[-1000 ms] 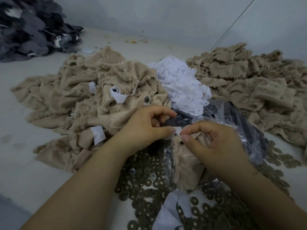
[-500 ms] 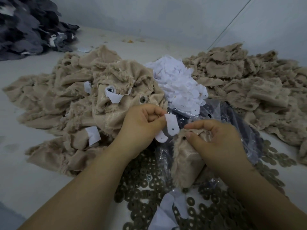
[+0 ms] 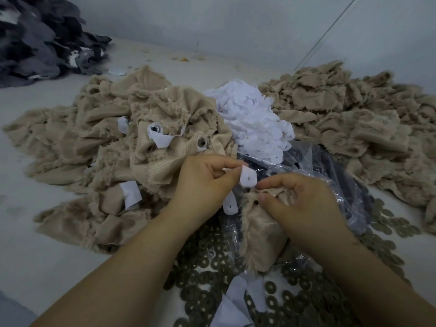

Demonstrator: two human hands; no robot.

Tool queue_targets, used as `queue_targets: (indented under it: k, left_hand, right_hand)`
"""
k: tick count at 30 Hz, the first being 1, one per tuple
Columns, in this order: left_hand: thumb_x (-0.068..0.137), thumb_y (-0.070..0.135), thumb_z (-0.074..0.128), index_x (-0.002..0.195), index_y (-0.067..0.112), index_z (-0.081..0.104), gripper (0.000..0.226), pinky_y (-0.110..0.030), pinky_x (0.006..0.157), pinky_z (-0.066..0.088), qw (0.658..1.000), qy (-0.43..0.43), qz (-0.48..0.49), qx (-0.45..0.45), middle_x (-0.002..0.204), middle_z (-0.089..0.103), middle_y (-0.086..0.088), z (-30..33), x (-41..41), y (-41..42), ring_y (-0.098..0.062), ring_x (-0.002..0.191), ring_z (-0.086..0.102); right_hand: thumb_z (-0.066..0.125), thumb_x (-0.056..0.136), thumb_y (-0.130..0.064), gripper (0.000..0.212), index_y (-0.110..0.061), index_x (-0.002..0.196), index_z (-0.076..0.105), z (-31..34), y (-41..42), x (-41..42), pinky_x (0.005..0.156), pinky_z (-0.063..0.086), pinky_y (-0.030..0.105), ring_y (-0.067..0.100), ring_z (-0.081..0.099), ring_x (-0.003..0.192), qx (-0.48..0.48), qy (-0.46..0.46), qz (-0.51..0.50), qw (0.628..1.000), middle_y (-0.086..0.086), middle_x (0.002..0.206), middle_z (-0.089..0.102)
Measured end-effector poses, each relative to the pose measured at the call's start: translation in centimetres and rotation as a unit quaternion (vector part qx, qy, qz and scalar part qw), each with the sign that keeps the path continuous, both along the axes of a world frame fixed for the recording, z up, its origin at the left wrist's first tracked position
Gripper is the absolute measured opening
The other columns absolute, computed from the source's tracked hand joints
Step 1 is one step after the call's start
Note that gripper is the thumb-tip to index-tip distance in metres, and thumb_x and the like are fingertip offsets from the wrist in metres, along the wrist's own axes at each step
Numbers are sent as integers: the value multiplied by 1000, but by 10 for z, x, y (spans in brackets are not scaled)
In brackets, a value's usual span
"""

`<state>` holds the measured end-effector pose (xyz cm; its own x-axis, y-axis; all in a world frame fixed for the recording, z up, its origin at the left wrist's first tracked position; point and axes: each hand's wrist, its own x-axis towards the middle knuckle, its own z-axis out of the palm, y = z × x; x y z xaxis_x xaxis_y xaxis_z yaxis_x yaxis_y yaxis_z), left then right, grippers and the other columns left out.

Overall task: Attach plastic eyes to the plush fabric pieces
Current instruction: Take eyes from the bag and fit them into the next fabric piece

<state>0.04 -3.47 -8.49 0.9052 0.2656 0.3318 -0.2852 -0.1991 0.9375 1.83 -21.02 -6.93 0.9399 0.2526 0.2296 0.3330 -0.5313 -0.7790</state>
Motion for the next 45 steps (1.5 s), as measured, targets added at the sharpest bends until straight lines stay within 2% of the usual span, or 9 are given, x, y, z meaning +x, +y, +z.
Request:
queue_targets:
  k: [5,10,14,19,24,28,33,37,45]
  left_hand:
    - [91,11,67,79,15,72,14,-32,53,52,994,5,39,-107,63,66,-11,1,1,0,-19,53,58]
    - [91,5,65,81,15,51,20,-23,35,35,989,42,2,-138,54,51,-1,1,-1,-8,-13,39,42]
    - [93,10,64,84,14,60,11,-22,35,34,981,88,-58,-164,50,58,-8,2,-3,-9,-27,44,45]
    - [98,13,55,82,8,59,17,-18,36,30,960,121,-106,-228,51,58,-9,1,-1,-10,-18,31,42]
    - [82,-4,42,103,-13,57,27,-30,46,51,906,105,-223,-343,83,68,-29,10,1,-3,-37,66,66]
    - [81,-11,54,106,-11,56,25,-30,52,55,927,84,-227,-288,90,70,-30,9,-1,1,-34,67,68]
    - [86,5,70,77,7,69,10,-19,39,40,986,65,-71,-133,57,62,-9,1,1,-1,-15,39,49]
    - [82,12,76,67,8,64,20,-34,62,47,998,32,-28,-49,65,55,-17,-1,2,0,-21,60,50]
    - [82,8,74,90,-2,64,16,-35,62,53,985,84,-109,-105,72,64,-29,2,0,-2,-25,63,59]
  right_hand:
    - [81,77,-32,12,-40,74,73,-2,0,-1,63,49,13,8,66,77,-12,5,-8,1000,-11,74,73]
    - [83,77,-28,15,-39,73,73,-5,2,-1,63,41,0,-10,61,78,-4,3,-3,1000,-20,73,69]
    - [83,78,-21,21,-39,75,72,-5,1,0,65,41,-1,-11,61,81,12,-8,-7,1000,-20,75,70]
    - [83,79,-20,28,-43,84,69,-5,3,-3,76,38,-4,-17,60,92,33,-38,15,999,-33,92,68]
    - [82,77,-24,25,-44,82,68,-4,2,-2,70,40,-2,-19,58,86,27,-33,-3,999,-33,80,68]
    - [81,78,-20,31,-45,75,63,-6,0,0,69,37,-4,-26,55,81,33,-28,-7,999,-38,73,64]
    - [82,78,-19,23,-38,80,69,-8,0,2,73,38,-3,-17,57,91,14,-38,-8,999,-27,82,67]
    - [82,78,-24,17,-37,77,71,-9,-1,3,69,41,0,-11,58,88,-1,-36,-15,999,-21,80,69]
    - [82,78,-20,21,-39,79,72,-7,1,1,68,43,1,-2,63,84,4,-27,1,1000,-21,81,71]
